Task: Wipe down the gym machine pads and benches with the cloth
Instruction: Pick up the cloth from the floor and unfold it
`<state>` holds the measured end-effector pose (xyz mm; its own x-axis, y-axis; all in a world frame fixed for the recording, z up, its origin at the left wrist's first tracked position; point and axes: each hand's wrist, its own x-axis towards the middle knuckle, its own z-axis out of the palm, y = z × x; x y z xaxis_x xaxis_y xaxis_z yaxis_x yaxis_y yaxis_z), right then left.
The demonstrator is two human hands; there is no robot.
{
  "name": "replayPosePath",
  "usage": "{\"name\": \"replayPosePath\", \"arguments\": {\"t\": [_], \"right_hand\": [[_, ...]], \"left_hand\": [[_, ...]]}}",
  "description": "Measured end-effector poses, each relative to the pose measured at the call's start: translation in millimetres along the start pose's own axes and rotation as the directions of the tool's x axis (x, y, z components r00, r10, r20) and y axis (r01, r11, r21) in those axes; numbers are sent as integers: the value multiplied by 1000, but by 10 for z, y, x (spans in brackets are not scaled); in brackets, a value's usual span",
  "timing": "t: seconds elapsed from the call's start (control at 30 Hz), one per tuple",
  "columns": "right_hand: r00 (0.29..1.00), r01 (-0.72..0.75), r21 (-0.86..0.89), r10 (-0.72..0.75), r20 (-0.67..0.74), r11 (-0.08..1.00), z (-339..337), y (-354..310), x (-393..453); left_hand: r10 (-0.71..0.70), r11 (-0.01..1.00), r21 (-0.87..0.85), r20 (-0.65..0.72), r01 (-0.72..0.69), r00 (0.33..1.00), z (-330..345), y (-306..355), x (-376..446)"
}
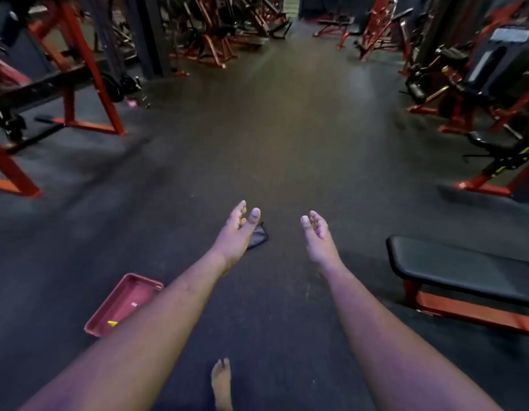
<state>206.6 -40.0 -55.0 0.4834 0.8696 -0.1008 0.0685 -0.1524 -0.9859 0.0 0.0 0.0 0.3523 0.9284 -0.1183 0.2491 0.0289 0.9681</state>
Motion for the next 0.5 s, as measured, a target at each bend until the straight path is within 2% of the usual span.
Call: {"name": "replayPosePath", "arguments": {"t": [0.2,0.37,0.5], "right_hand": [[993,-106,-79,109,38,991,575,237,1534],[973,-218,-93,224,54,971,970,342,2694],[959,-266,-134,276,69,955,1194,503,3620]], "left_hand": [[-112,992,-44,52,115,992,-239,-459,1665],[-229,973,-3,101,231,968,-531,-678,2989],[-302,953,15,73,302,950,-649,-898,4037]]}}
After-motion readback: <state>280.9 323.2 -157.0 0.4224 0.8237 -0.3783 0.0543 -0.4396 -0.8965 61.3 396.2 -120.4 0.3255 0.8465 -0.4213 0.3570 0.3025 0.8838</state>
